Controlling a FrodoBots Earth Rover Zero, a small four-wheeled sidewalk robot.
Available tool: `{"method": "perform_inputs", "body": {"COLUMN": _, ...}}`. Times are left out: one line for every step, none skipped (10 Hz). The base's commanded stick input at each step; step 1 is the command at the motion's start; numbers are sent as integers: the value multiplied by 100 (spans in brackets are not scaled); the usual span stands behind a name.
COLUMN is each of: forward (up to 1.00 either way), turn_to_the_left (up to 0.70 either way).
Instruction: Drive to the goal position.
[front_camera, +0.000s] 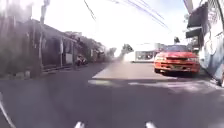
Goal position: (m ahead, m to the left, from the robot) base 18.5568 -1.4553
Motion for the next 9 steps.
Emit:
{"method": "perform_inputs", "body": {"forward": 70, "turn_to_the_left": 0}}
{"method": "perform_inputs", "body": {"forward": 70, "turn_to_the_left": 0}}
{"method": "perform_inputs", "body": {"forward": 70, "turn_to_the_left": 0}}
{"method": "perform_inputs", "body": {"forward": 70, "turn_to_the_left": 0}}
{"method": "perform_inputs", "body": {"forward": 70, "turn_to_the_left": 0}}
{"method": "perform_inputs", "body": {"forward": 70, "turn_to_the_left": 0}}
{"method": "perform_inputs", "body": {"forward": 70, "turn_to_the_left": 0}}
{"method": "perform_inputs", "body": {"forward": 70, "turn_to_the_left": 0}}
{"method": "perform_inputs", "body": {"forward": 70, "turn_to_the_left": 0}}
